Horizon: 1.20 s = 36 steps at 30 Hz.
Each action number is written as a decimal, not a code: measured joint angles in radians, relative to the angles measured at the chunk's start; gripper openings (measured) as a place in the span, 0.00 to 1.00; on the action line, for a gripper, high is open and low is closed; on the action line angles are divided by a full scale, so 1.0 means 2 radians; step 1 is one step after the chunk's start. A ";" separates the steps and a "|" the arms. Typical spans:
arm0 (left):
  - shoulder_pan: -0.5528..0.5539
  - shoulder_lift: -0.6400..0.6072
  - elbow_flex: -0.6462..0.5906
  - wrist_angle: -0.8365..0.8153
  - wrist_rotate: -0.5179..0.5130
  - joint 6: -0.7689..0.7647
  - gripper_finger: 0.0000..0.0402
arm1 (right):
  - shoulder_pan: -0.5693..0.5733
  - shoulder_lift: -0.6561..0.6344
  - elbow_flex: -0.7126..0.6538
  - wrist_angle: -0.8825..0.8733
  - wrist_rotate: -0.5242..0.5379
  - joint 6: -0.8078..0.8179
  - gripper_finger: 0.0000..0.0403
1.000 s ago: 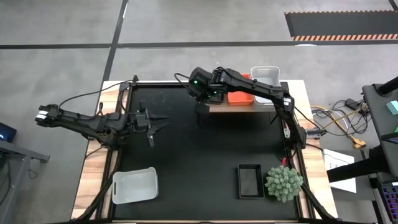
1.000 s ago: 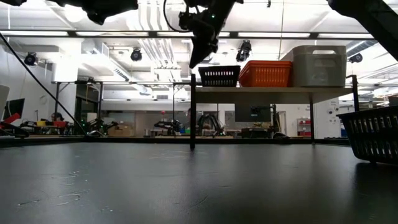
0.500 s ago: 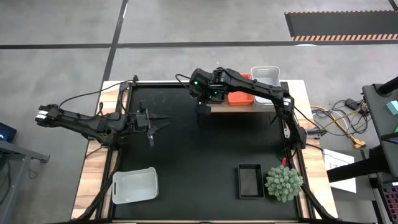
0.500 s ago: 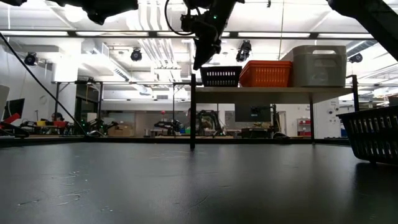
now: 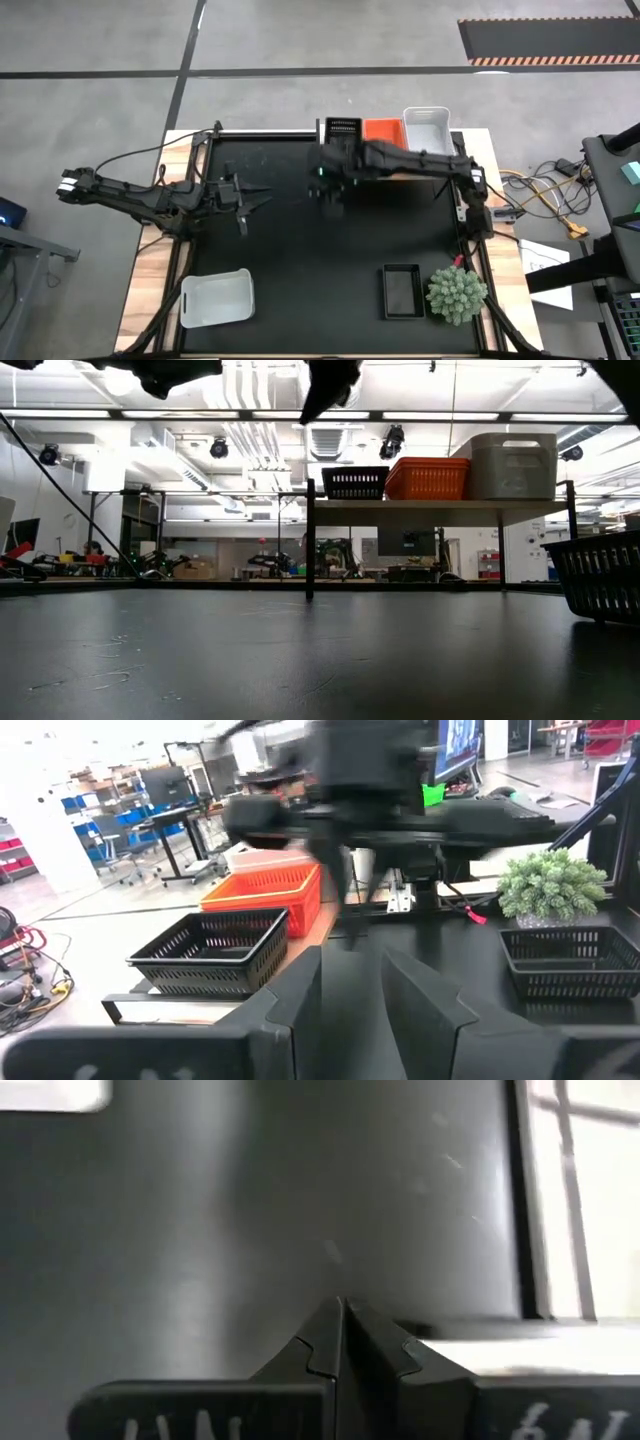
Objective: Stack baskets on shelf by color
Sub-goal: Stack the white bin on the white bin on the shelf
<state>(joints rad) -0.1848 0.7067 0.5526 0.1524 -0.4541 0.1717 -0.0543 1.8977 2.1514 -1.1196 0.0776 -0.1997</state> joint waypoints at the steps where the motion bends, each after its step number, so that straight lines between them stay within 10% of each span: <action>1: 0.000 0.000 0.000 0.000 0.000 0.000 0.23 | 0.014 -0.005 -0.015 0.017 0.000 0.000 0.02; 12: 0.000 0.022 0.000 0.039 0.000 -0.017 0.23 | 0.121 -0.025 -0.214 0.234 -0.004 -0.036 0.02; 36: -0.023 0.165 0.000 0.159 0.013 -0.157 0.23 | 0.175 -0.166 -0.608 0.618 -0.055 0.014 0.02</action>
<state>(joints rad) -0.2310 1.0359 0.5518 0.4698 -0.4286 -0.1416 0.2953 1.5663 0.9363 0.1161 -0.0331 -0.1714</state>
